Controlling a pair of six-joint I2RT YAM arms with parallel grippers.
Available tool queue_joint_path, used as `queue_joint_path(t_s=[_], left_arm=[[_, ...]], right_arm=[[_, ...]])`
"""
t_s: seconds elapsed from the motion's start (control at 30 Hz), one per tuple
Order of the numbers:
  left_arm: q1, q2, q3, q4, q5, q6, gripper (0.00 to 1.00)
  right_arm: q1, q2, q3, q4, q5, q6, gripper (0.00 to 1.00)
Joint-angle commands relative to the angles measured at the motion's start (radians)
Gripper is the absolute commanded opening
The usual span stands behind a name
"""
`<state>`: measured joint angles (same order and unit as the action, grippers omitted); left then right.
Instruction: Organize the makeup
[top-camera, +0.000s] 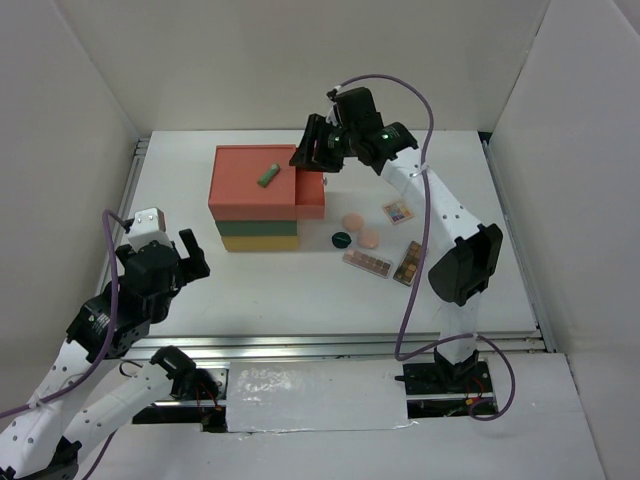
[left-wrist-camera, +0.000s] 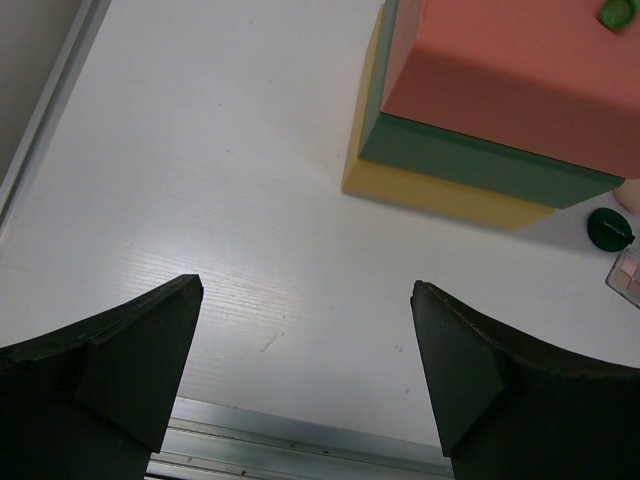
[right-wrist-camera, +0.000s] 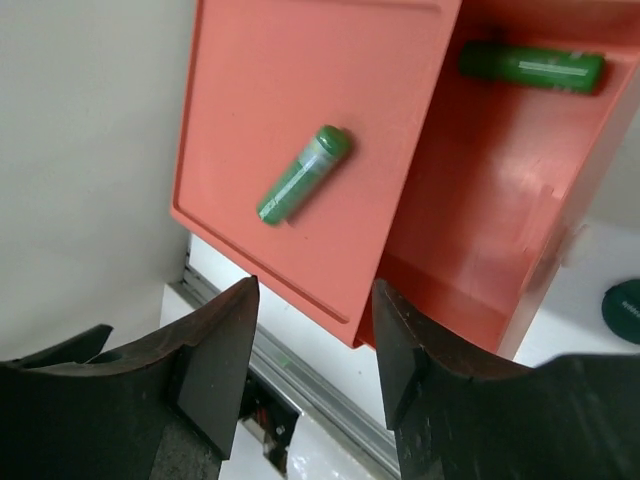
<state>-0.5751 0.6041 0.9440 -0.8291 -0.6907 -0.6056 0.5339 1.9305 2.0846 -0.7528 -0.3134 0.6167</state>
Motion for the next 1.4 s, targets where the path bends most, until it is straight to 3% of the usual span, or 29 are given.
queue_joint_path(t_s=[0.0, 0.2, 0.27, 0.33, 0.4, 0.53, 0.63, 0.73, 0.93, 1.03, 1.17, 1.3, 1.37], left_arm=[[-0.006, -0.006, 0.003, 0.031, -0.012, 0.007, 1.00], [-0.006, -0.009, 0.001, 0.031, -0.016, 0.004, 0.99], [-0.008, 0.005, 0.015, 0.022, -0.033, -0.016, 0.99], [-0.003, 0.051, 0.085, 0.019, -0.075, -0.007, 1.00], [-0.003, 0.109, 0.168, 0.005, -0.127, 0.001, 0.99], [-0.002, 0.255, 0.370, -0.001, -0.122, 0.020, 0.99], [-0.002, 0.276, 0.371, 0.056, -0.073, 0.021, 0.99], [0.003, 0.298, 0.361, 0.107, -0.087, 0.017, 0.99], [0.029, 0.428, 0.422, 0.260, -0.098, 0.148, 0.99], [0.108, 0.567, 0.527, 0.301, -0.020, 0.223, 1.00], [0.326, 0.881, 0.846, 0.222, 0.323, 0.305, 0.97], [0.376, 1.093, 1.060, 0.170, 0.489, 0.420, 0.94], [0.388, 1.141, 1.088, 0.173, 0.536, 0.475, 0.93]], right_arm=[[-0.014, -0.042, 0.081, -0.023, 0.054, -0.009, 0.57], [-0.032, -0.102, -0.026, -0.002, 0.163, -0.038, 0.57], [-0.022, -0.052, 0.049, -0.070, 0.178, -0.061, 0.57], [-0.011, 0.026, 0.227, -0.169, 0.270, -0.078, 0.58], [-0.008, 0.013, 0.242, -0.208, 0.304, -0.080, 0.62], [-0.002, -0.227, -0.138, 0.043, 0.294, -0.075, 0.86], [-0.002, -0.326, -0.297, 0.096, 0.306, -0.080, 1.00], [-0.002, -0.372, -0.366, 0.096, 0.309, -0.110, 1.00], [-0.003, -0.439, -0.402, 0.060, 0.287, -0.167, 1.00], [-0.002, -0.511, -0.471, 0.085, 0.292, -0.160, 1.00], [-0.002, -0.675, -0.662, 0.188, 0.220, -0.127, 1.00], [0.000, -0.760, -0.745, 0.194, 0.146, -0.126, 1.00], [0.001, -0.786, -0.776, 0.214, 0.103, -0.126, 1.00]])
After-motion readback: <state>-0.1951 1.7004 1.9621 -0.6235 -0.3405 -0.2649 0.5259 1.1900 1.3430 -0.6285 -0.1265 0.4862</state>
